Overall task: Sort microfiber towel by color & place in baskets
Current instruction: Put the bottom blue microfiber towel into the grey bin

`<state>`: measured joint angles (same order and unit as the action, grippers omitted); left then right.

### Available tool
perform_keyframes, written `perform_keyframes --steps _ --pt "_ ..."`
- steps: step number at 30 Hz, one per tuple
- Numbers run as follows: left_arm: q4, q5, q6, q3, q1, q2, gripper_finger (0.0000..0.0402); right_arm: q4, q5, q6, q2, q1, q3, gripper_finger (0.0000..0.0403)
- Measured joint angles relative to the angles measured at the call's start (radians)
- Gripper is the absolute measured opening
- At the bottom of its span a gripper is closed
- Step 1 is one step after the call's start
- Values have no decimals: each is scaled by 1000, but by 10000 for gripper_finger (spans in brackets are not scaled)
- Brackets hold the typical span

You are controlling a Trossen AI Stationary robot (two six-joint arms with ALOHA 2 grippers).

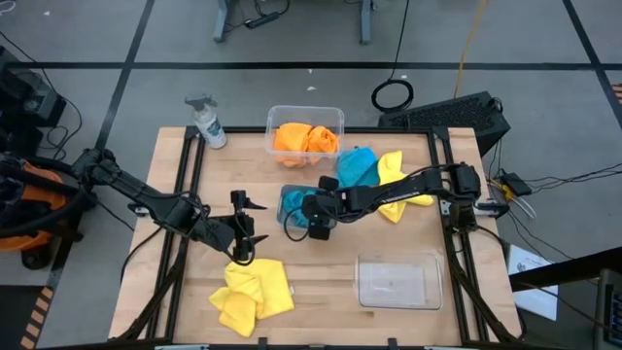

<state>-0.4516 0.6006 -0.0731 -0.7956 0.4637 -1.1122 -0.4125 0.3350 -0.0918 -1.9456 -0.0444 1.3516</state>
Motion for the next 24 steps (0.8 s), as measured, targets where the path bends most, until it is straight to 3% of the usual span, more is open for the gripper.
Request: perform_keyframes --steps 7,12,18,24 --pt "1 0 0 0 0 0 368 -10 -1 46 66 -20 1 244" --pt "0 0 0 0 0 0 368 -56 -1 79 123 -37 1 286" --pt "1 -1 0 0 0 0 368 -134 -1 69 193 -61 1 271" --pt "1 -1 0 0 0 0 368 -210 -1 48 222 -88 1 191"
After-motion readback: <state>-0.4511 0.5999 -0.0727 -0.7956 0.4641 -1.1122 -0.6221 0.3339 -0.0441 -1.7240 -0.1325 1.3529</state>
